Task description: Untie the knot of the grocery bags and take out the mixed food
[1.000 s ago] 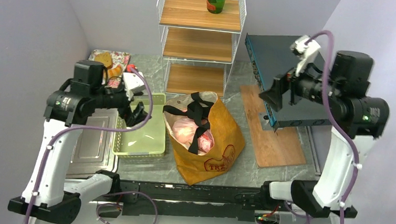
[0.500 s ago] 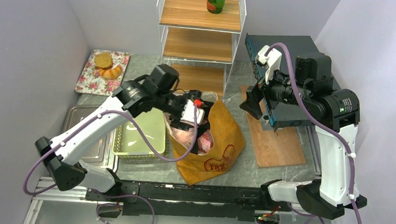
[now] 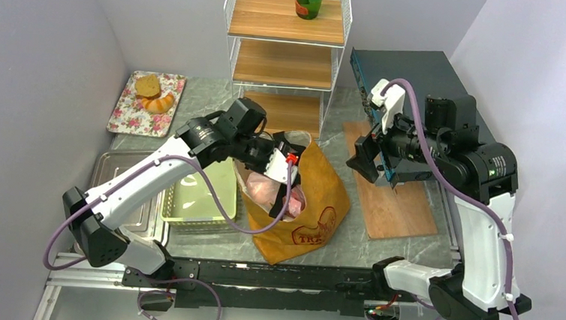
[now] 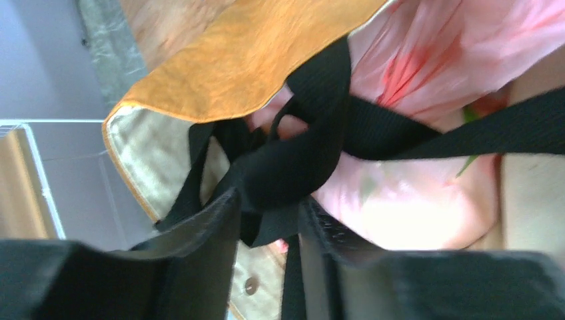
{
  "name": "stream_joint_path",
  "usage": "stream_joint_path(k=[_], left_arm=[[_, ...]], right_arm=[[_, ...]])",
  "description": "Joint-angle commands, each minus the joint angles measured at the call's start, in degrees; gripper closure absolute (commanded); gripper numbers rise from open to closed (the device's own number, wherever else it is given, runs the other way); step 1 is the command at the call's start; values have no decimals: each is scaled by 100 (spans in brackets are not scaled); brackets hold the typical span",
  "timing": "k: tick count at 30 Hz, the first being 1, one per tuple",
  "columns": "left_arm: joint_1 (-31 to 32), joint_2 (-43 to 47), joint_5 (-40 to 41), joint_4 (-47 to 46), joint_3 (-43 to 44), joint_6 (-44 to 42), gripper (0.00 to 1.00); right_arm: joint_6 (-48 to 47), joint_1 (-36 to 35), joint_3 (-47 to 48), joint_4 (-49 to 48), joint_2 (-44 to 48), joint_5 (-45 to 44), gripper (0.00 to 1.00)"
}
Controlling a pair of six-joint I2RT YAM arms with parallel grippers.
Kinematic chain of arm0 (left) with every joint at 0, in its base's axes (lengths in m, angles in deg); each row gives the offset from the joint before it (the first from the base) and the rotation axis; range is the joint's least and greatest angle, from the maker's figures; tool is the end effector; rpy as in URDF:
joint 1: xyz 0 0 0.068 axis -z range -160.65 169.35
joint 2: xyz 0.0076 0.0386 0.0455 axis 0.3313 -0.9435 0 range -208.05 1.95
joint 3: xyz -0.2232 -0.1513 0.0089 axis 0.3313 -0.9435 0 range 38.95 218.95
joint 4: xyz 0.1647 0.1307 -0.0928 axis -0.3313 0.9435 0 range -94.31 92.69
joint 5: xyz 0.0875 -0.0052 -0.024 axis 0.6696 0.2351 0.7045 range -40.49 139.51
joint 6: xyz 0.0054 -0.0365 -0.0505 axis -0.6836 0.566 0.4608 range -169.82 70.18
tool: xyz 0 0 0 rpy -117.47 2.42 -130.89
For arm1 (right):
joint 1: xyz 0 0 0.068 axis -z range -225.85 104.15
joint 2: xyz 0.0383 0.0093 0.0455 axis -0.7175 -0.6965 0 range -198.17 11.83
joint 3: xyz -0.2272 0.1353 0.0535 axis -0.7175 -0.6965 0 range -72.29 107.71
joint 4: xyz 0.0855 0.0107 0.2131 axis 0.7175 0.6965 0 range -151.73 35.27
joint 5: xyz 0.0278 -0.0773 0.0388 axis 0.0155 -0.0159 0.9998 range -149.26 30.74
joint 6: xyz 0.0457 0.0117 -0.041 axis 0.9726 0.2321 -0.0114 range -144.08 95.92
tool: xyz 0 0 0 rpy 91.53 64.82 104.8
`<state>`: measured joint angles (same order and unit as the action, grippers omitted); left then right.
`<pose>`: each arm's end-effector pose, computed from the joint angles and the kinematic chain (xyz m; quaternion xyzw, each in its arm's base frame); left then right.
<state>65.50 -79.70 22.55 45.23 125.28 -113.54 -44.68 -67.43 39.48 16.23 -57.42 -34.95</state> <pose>0.1714 -0.2097 0.3664 0.7864 0.4426 -0.1556 0.4018 0.1213 0.0691 0.4762 -0.4027 0.7759 0.1910 0.4465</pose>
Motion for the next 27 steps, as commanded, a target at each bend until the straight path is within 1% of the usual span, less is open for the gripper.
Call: stream_joint_path(k=[1, 2, 4, 8, 15, 18, 20, 21, 22, 24, 25, 26, 27], left_arm=[[-79, 193, 190, -388, 100, 156, 74], [-81, 167, 109, -311, 236, 241, 85], [-85, 196, -139, -216, 435, 322, 99], [-54, 624, -472, -601, 259, 642, 100], [185, 1037, -371, -942, -45, 1126, 100], [197, 1177, -329, -1056, -207, 1427, 100], [113, 1237, -178, -1110, -282, 1765, 100], [-140, 1274, -280, -1190, -335, 2049, 95], [-442, 1315, -482, -1331, -397, 2486, 86], [-1120, 1330, -985, -1528, -554, 3372, 64], [-1346, 1309, -1080, -1604, -653, 3778, 56], [-1504, 1264, -1092, -1688, -741, 4111, 51], [-1597, 1209, -1134, -1723, -807, 4441, 48]], right_arm=[[-3, -30, -164, -354, 220, -76, 0], [10, -30, -178, -365, 219, -66, 0], [41, -25, -214, -410, 250, -44, 0], [95, -28, -480, -691, 387, 135, 0], [499, -65, -1165, -1274, 410, 965, 1], [715, -254, -1474, -1759, 407, 1105, 1], [817, -455, -1502, -1991, 313, 1018, 1], [866, -571, -1459, -2061, 205, 875, 2], [897, -707, -1399, -2104, 111, 761, 2], [865, -981, -1291, -2110, -51, 533, 3], [823, -1110, -1262, -2113, -101, 426, 3], [783, -1201, -1257, -2119, -135, 342, 3], [753, -1271, -1275, -2147, -138, 267, 3]])
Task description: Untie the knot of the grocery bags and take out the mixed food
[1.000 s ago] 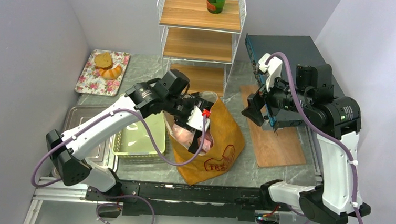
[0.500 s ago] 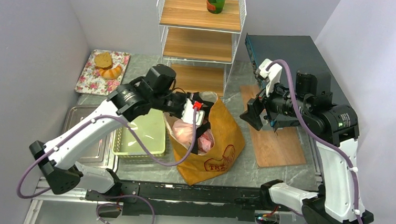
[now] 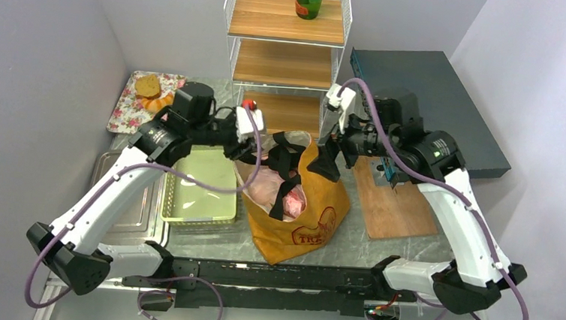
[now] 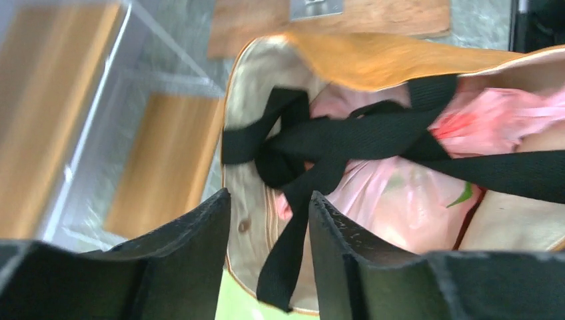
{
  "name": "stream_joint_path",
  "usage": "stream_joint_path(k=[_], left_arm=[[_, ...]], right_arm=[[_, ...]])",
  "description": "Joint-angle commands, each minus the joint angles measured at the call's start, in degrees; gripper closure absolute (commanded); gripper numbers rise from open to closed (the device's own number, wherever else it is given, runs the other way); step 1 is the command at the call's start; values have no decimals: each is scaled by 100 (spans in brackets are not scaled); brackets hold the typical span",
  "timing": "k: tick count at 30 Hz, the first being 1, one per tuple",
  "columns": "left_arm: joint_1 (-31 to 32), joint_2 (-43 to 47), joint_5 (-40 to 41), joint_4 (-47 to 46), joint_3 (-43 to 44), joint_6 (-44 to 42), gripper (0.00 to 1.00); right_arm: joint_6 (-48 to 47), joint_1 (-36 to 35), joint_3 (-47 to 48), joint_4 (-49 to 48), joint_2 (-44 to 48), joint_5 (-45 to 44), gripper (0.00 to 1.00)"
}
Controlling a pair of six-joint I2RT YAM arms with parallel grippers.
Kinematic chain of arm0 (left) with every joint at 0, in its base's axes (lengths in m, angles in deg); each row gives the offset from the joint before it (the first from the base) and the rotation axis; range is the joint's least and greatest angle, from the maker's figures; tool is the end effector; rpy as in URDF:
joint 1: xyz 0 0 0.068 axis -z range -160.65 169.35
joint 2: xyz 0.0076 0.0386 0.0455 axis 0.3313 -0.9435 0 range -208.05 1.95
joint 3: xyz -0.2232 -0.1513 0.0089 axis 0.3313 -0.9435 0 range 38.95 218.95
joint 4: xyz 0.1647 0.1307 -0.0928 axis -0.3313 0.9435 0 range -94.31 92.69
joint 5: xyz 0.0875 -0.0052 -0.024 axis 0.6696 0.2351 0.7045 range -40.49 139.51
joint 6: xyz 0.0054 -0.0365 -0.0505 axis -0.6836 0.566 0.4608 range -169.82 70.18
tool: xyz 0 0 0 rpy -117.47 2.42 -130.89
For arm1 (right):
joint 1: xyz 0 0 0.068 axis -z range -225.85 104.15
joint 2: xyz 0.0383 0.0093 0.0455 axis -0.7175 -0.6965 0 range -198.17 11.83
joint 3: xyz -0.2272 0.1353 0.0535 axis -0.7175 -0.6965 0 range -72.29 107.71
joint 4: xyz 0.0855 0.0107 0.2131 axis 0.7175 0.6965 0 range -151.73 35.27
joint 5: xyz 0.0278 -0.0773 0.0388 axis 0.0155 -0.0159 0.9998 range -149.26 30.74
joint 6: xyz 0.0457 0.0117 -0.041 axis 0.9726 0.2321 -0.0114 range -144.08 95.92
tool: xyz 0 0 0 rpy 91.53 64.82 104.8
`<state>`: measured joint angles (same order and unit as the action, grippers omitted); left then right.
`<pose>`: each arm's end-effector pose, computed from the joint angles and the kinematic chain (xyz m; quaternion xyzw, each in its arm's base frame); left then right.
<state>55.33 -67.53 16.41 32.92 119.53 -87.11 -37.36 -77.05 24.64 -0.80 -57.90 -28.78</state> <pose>0.1677 -0.1540 0.4070 0.6064 0.5629 -0.2358 0.5098 0.1461 0.1168 0.4441 -0.4368 0.7406 0.2998 0.4133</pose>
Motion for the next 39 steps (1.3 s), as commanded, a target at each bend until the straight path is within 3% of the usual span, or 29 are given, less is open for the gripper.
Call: stream_joint_path(k=[1, 7, 18, 22, 26, 29, 31, 32, 39], left_arm=[[-658, -75, -637, -555, -276, 2113, 47], [-716, -351, -1032, -1295, -787, 3298, 41], [-718, -1331, -972, -1128, -661, 3322, 30], [-702, -1419, -1329, -1274, -822, 3465, 32], [-656, -1410, -1873, -1489, -919, 3603, 44], [-573, -1451, -2268, -1422, -740, 3586, 69], [-565, -1441, -2437, -1368, -660, 3664, 95], [-571, -1357, -2438, -1406, -653, 3683, 100], [-519, -424, -1837, -1958, -753, 3810, 100]], right_arm=[[23, -337, 178, -470, -88, -425, 3], [41, -343, 33, -448, 92, -803, 3], [-7, -342, -128, -324, 360, -1191, 2], [-67, -343, -170, -315, 378, -1276, 2], [-104, -343, -215, -338, 377, -1316, 2], [-129, -343, -220, -344, 389, -1361, 2], [-163, -343, -206, -328, 397, -1429, 2], [-174, -342, -179, -315, 392, -1472, 2], [-121, -336, -5, -235, 477, -1750, 3]])
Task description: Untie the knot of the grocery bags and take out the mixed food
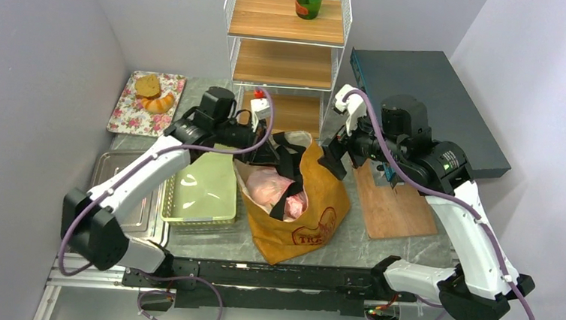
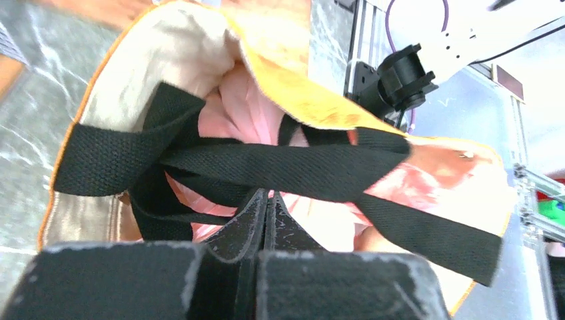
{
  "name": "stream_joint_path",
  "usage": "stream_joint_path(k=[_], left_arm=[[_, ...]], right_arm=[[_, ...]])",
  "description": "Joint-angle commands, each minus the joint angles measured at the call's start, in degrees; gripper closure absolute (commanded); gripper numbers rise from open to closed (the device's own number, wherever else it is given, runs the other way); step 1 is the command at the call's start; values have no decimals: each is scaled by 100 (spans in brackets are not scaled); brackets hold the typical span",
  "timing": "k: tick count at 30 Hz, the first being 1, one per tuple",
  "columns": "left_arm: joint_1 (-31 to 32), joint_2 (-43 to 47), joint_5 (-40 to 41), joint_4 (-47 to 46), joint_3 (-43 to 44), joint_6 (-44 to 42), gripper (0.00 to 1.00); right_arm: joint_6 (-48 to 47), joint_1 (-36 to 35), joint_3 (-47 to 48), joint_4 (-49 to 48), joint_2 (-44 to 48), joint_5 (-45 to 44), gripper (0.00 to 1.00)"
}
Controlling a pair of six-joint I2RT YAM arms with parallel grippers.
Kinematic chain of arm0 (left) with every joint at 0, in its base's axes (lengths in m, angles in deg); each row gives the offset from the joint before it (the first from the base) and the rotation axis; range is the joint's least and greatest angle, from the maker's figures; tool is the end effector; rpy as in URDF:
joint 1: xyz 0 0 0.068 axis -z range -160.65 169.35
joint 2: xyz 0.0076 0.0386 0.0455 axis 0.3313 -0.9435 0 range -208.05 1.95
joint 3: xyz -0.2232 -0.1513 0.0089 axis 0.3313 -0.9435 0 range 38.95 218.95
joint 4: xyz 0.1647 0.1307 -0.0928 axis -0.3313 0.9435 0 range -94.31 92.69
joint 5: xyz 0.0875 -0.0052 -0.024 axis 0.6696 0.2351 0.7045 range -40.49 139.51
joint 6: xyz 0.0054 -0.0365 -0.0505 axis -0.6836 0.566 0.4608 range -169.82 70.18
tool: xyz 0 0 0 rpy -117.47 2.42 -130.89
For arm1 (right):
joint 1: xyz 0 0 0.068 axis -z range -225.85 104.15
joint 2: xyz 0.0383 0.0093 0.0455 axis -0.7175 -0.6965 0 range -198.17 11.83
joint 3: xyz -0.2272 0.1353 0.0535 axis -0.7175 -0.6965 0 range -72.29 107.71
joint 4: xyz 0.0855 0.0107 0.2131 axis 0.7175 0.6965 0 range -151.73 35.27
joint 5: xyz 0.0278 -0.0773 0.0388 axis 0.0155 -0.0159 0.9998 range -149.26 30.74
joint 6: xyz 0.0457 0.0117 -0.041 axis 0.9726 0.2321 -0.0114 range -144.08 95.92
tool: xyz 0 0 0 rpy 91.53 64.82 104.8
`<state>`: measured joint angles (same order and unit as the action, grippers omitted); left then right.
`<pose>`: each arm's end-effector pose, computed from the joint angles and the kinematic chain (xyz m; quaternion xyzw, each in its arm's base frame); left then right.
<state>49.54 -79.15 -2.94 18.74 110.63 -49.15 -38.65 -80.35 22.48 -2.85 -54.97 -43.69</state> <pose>0.2268 -0.1757 0.3405 0.4060 0.7063 -0.4882 0.3131 0.1396 0.1116 0.4436 -0.4187 0.7564 0.2006 0.4608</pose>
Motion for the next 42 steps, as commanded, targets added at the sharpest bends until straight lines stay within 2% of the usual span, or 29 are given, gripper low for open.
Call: stream_joint_path(k=[1, 4, 7, 10, 11, 13, 15, 17, 19, 24, 31, 38, 40, 42], left_arm=[[99, 817, 178, -481, 196, -105, 100], [277, 857, 407, -17, 474, -591, 100], [291, 914, 449, -9, 423, -458, 100], [253, 1087, 855, -188, 186, -129, 100], [192, 1155, 1013, -225, 95, 69, 96], [-31, 1261, 1263, -252, -69, 292, 68], [-441, 1372, 1435, -235, -187, 534, 44], [-779, 1553, 1423, -290, -379, 752, 31], [-977, 1770, 1453, -353, -577, 864, 25], [-1214, 2209, 1309, -486, -1008, 1029, 20], [-1343, 2509, 1065, -452, -1213, 900, 14], [-1343, 2532, 979, -634, -1369, 1028, 13], [-1347, 2508, 918, -643, -1386, 1050, 12], [-1343, 2449, 787, -673, -1419, 1028, 12]], right_arm=[[25, 1, 228, -25, 200, -310, 3], [59, 29, 302, -7, 240, -324, 3], [68, 31, 343, -88, 201, -36, 4], [165, 23, 421, -178, -8, 365, 6], [294, 10, 472, -203, -133, 484, 7], [529, -53, 657, -204, -426, 659, 9], [686, -301, 956, -65, -826, 580, 11], [730, -611, 1228, 101, -1118, 489, 12], [732, -939, 1233, 35, -1239, 377, 12], [530, -1471, 924, 84, -1553, -178, 15], [461, -1542, 401, 25, -1797, -987, 20], [595, -1542, 356, 172, -2103, -821, 24], [551, -1546, 387, 197, -2105, -809, 38], [512, -1542, 454, 260, -2056, -771, 60]])
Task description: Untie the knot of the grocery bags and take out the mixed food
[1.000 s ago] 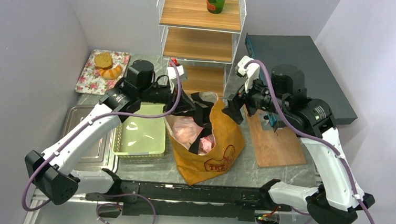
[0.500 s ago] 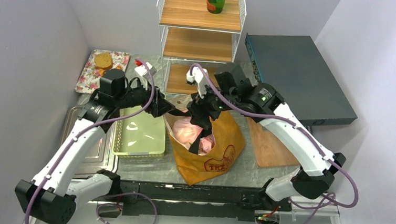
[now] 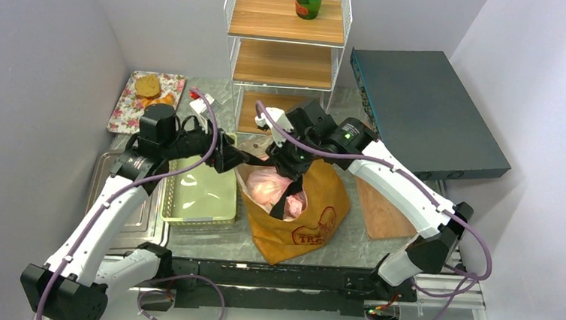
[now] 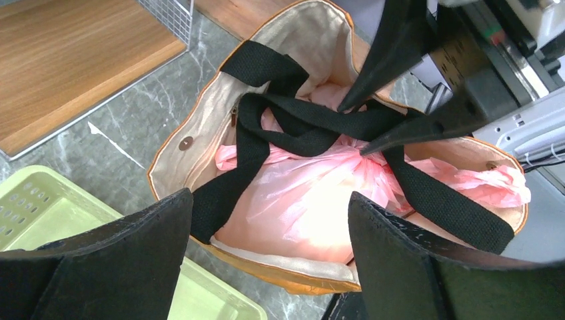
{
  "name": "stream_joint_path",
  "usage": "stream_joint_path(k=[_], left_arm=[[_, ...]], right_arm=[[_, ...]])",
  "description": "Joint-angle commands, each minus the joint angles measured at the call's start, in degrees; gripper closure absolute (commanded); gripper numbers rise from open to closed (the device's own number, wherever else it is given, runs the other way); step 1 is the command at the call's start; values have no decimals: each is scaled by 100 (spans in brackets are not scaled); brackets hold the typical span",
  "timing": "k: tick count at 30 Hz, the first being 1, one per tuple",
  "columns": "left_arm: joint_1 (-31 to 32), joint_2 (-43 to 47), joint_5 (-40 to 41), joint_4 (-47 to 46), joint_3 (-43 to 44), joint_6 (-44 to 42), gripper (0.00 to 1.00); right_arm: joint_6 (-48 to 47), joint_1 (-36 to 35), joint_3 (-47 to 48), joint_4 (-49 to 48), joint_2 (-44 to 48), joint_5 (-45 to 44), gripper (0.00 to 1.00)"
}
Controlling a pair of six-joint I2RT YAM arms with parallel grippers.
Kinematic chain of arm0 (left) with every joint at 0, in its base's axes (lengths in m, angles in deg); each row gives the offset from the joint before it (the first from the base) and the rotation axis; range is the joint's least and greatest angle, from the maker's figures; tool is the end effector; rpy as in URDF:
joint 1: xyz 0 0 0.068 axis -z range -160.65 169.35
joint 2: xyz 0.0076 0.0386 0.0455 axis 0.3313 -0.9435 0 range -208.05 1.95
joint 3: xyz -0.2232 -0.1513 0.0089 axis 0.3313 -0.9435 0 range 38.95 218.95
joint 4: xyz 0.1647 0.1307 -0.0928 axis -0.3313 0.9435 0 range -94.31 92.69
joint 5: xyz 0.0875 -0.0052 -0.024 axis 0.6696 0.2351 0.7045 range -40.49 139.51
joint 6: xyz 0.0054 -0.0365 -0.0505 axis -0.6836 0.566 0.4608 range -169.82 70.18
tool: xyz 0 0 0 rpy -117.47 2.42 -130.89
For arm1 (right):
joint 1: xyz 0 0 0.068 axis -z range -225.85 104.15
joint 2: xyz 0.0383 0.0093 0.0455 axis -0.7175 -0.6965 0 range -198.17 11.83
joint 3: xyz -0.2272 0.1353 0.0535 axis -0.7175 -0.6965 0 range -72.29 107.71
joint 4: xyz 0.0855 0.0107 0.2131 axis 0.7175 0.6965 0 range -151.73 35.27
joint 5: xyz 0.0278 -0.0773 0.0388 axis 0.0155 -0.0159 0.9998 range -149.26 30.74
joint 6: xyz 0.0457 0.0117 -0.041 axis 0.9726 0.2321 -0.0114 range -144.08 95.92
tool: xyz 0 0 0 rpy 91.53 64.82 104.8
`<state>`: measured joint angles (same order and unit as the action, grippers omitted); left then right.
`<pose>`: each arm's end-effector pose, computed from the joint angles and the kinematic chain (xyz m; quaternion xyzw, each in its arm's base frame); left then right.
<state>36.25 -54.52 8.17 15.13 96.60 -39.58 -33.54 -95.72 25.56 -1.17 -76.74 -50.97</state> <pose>0.1724 -0.0853 0.3608 0.2506 0.7449 -0.4066 0.4658 0.1802 0.2245 0.3730 -0.4866 0.8058 0.1782 0.2868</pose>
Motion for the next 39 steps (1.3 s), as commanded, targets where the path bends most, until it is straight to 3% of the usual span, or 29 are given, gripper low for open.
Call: stream_joint_path(k=[1, 4, 5, 11, 14, 21, 25, 27, 31, 35, 39], left_arm=[[-12, -71, -398, -332, -30, 46, 12], [53, -408, -734, -195, 0, -249, 15], [114, -543, -800, -173, 28, -337, 15], [435, -976, -1153, -1132, 10, -258, 13], [759, -1166, -1112, -1383, 58, -284, 1], [1319, -1689, -1090, -1466, 333, -305, 1], [1455, -2003, -664, -1534, 438, -188, 3], [1481, -2143, -319, -1382, 569, -118, 16], [1481, -1993, -273, -1046, 855, -336, 67], [1478, -1605, -583, -748, 951, -511, 99], [1510, -1255, -798, -915, 949, -416, 100]], right_arm=[[-19, -6, 188, 154, 151, -4, 75], [-213, 2, 325, 349, 324, 208, 98], [-276, 3, 333, 361, 426, 268, 100], [-803, 3, -482, -306, 1499, 519, 100], [-991, -3, -861, -649, 1896, 538, 100], [-1306, 8, -1302, -1079, 2447, 439, 100], [-1321, 3, -1488, -1207, 2688, 432, 100], [-1295, 5, -1568, -1264, 2808, 388, 100], [-1222, 2, -1707, -1269, 2999, 100, 100], [-1026, 3, -1854, -1360, 3226, -165, 100], [-817, 4, -1894, -1419, 3319, -330, 100]])
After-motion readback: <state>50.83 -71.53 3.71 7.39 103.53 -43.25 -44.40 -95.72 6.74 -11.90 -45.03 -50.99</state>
